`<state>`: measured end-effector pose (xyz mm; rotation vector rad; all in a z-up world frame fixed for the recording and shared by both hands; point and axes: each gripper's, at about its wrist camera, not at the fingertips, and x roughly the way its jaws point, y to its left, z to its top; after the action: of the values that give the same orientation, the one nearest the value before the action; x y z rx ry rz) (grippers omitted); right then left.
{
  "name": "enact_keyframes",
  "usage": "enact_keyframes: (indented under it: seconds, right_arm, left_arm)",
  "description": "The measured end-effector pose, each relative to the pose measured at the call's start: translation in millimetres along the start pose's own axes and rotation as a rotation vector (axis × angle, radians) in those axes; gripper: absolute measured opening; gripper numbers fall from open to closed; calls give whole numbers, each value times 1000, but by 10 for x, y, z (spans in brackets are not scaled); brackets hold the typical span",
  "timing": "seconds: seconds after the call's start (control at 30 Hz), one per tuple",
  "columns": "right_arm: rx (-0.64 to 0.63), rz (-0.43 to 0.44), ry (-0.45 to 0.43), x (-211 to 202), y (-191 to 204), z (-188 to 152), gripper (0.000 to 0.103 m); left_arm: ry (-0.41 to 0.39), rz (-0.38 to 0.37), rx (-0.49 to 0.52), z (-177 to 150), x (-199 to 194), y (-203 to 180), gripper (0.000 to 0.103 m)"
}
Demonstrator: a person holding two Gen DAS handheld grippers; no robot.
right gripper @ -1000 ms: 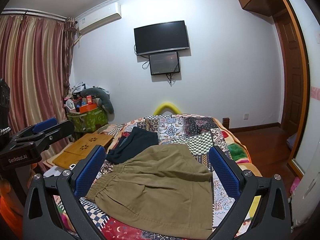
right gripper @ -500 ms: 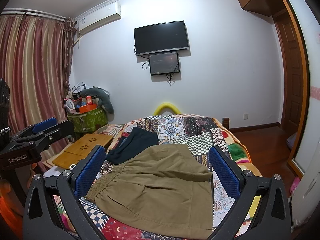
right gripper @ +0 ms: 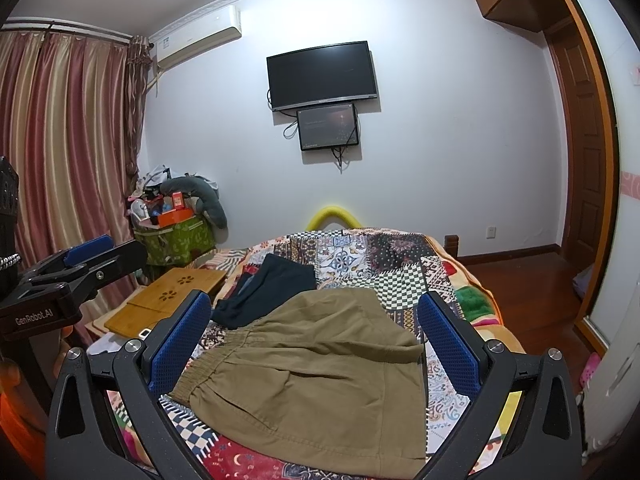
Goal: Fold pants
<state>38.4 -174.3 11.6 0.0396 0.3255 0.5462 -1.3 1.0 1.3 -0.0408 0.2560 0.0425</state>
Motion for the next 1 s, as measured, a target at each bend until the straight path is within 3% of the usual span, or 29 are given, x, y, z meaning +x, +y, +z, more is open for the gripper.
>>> enact_keyframes:
  seconds: [0.43,0.73,1.0]
  right_arm:
    - [18,-17,28,122,-45,-77,103]
    - [29,-54,111,524,-313,-292,103]
    - [65,-121,280,1082,-782,-607,103]
  left_arm:
    - [60,12,0,-57,235,62,103]
    - [201,46,-11,-236,866,277,103]
    - [384,94,-35,-534,1700,658,103]
